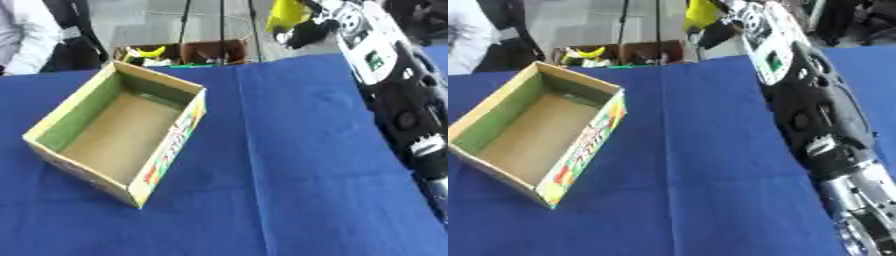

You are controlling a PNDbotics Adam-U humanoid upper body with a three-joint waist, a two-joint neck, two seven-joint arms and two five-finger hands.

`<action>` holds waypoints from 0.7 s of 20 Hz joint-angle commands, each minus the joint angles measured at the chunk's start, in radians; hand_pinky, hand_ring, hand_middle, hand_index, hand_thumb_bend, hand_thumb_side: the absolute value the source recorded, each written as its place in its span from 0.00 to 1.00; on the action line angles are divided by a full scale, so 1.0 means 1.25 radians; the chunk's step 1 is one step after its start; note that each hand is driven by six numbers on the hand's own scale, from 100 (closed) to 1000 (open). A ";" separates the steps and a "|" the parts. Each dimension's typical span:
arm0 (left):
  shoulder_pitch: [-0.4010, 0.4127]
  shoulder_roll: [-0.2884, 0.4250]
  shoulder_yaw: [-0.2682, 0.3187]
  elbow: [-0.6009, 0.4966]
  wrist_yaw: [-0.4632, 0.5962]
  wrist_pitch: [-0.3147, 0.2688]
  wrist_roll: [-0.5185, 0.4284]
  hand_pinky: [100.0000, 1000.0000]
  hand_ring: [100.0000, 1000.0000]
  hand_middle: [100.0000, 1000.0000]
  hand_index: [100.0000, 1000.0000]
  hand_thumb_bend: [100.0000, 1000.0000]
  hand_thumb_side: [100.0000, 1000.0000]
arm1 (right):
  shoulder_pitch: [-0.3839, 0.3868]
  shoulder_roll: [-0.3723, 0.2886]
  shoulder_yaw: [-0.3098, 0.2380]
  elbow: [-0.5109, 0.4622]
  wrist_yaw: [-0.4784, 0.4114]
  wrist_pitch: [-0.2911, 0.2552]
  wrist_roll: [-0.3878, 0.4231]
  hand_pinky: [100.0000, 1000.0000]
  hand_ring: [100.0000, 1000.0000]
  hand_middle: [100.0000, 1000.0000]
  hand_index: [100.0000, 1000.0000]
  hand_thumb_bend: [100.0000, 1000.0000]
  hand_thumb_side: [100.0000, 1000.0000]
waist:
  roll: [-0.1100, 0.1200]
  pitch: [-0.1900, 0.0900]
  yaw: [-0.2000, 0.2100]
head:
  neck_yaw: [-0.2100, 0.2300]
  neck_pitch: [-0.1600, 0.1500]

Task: Pick up objects on the table and place them in the box.

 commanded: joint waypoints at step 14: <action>-0.014 0.026 -0.008 -0.016 0.015 0.006 -0.006 0.34 0.55 0.57 0.88 0.00 0.97 | -0.030 0.153 0.041 -0.060 -0.007 0.030 0.005 0.52 0.86 0.55 0.56 0.00 0.05 | -0.017 -0.027 0.039 | -0.020 0.005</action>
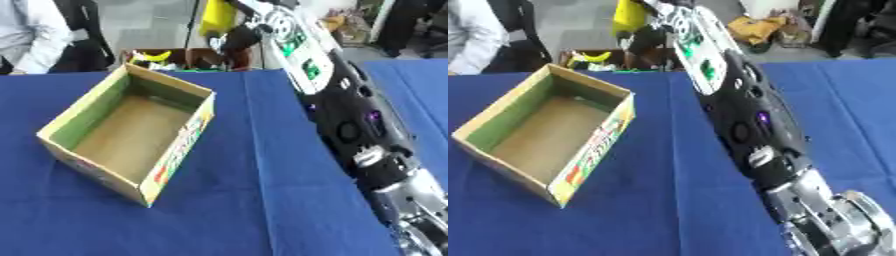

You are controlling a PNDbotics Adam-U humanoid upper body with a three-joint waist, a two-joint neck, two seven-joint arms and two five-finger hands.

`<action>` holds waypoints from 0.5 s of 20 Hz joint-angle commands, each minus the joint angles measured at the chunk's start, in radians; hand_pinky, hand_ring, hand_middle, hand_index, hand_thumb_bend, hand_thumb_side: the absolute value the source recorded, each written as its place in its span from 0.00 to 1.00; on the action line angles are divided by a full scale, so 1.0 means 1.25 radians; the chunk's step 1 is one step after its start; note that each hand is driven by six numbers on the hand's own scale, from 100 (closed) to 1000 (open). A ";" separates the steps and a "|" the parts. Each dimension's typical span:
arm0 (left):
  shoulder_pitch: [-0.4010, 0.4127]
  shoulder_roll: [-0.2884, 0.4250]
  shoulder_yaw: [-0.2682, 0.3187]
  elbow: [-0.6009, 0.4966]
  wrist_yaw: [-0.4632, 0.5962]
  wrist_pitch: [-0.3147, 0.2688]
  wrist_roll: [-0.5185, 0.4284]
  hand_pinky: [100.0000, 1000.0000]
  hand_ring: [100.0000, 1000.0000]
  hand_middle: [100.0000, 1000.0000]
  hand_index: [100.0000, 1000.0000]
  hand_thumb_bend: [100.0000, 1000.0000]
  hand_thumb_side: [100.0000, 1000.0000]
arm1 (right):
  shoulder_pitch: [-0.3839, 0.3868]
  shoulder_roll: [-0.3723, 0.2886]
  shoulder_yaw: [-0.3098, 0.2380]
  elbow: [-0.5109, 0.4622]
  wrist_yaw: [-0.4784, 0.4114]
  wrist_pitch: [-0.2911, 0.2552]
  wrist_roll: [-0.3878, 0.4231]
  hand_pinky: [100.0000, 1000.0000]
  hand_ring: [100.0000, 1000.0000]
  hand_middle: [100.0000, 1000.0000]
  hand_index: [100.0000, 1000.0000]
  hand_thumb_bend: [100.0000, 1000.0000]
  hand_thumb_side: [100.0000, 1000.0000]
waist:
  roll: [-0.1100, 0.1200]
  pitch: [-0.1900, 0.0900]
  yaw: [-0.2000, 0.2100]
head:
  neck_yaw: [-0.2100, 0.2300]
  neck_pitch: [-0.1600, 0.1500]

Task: Pick up objects on the table and place them in the box.

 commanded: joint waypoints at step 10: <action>-0.012 0.018 -0.006 -0.016 0.006 0.002 -0.007 0.34 0.55 0.57 0.88 0.00 0.97 | -0.020 0.082 0.014 -0.007 0.020 0.000 0.005 0.52 0.87 0.55 0.56 0.00 0.05 | -0.004 -0.014 0.019 | -0.016 -0.001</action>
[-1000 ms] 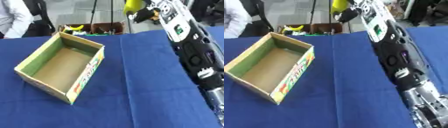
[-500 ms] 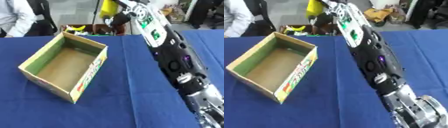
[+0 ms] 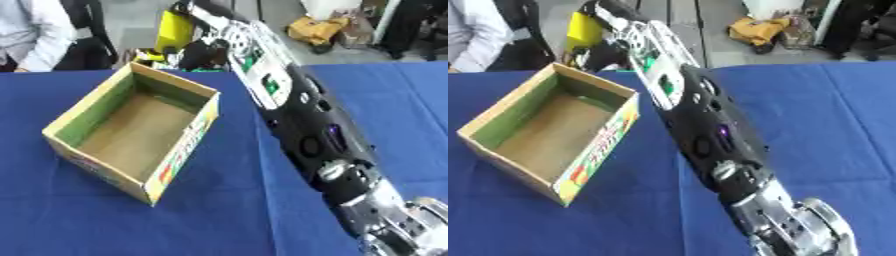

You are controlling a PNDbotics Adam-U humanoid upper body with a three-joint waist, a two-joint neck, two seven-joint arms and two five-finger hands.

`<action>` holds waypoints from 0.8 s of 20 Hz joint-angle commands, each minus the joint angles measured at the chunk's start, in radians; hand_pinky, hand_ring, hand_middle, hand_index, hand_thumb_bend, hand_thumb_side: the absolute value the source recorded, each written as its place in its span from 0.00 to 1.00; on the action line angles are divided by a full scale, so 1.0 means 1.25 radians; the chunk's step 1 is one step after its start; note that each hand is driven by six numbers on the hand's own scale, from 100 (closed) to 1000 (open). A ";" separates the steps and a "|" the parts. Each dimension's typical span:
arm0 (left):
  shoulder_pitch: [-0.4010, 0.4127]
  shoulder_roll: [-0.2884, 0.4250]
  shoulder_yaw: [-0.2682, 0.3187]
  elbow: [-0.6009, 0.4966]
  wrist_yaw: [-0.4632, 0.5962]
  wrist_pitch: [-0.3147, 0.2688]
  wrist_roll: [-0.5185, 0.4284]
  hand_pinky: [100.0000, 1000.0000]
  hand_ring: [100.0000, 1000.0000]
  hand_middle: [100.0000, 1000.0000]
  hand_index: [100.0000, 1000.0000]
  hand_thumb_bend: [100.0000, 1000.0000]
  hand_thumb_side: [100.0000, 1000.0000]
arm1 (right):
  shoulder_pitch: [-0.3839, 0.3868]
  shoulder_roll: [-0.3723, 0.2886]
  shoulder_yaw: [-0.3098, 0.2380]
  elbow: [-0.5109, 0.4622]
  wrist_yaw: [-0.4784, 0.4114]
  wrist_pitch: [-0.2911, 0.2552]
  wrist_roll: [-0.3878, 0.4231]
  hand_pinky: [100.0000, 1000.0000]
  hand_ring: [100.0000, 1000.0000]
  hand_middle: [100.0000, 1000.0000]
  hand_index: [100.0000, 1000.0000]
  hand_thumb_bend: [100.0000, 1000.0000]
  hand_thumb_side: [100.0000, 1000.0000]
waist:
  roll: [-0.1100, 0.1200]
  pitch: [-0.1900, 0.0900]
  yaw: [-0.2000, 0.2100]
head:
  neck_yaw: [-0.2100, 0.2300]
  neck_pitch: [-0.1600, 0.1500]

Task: Pick up objects on the table and place them in the box.

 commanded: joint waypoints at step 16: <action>-0.013 0.011 -0.005 -0.016 0.003 -0.002 -0.011 0.34 0.55 0.57 0.88 0.00 0.97 | 0.017 0.089 0.013 0.082 0.093 -0.011 -0.003 0.51 0.88 0.55 0.55 0.00 0.05 | 0.000 0.002 0.019 | -0.022 -0.011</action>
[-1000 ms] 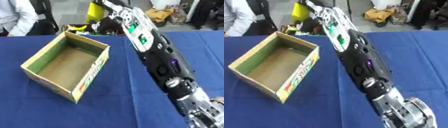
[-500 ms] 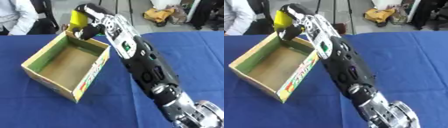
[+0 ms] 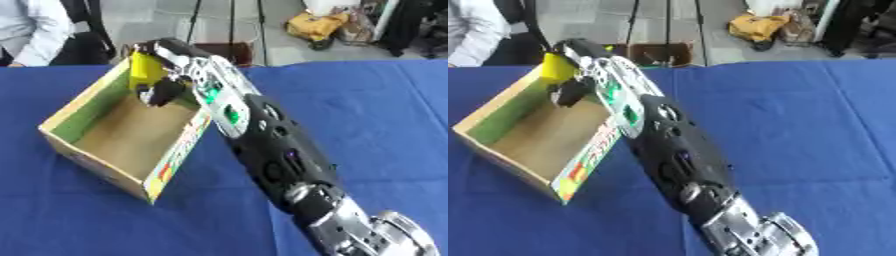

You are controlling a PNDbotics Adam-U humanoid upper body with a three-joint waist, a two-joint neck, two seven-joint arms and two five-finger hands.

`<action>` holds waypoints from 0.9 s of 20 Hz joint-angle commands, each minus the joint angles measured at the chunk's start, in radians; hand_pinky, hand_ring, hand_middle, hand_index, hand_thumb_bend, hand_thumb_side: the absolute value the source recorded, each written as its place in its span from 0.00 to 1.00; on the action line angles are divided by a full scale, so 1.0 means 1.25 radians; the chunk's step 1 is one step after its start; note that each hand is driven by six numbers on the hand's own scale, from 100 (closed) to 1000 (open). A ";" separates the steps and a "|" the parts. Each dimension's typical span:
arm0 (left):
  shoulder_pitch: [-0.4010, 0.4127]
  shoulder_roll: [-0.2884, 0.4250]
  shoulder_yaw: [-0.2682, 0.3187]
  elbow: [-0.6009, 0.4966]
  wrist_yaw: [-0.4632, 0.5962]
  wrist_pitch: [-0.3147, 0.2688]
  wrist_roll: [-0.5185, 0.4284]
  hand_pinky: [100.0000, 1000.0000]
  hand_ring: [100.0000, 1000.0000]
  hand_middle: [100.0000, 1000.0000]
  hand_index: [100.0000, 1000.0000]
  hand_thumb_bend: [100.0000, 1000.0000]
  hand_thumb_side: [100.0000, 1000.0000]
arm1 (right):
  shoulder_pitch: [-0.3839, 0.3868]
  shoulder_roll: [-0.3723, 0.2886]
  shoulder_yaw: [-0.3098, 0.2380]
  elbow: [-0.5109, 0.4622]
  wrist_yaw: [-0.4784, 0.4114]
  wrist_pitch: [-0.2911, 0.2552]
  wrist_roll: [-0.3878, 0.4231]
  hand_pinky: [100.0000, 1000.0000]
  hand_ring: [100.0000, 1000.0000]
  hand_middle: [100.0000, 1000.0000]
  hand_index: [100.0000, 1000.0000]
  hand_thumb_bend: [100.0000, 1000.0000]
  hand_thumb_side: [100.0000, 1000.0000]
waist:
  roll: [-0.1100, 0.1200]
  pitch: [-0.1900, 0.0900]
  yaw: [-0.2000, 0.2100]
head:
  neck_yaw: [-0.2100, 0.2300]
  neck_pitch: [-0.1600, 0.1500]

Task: Pick up objects on the table and place them in the box.

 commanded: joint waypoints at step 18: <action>-0.009 0.013 -0.003 -0.016 0.003 -0.004 -0.009 0.34 0.55 0.57 0.88 0.00 0.97 | 0.008 0.059 -0.007 0.094 0.124 -0.013 -0.016 0.63 1.00 0.67 0.70 0.00 0.09 | -0.003 -0.006 0.017 | -0.013 -0.014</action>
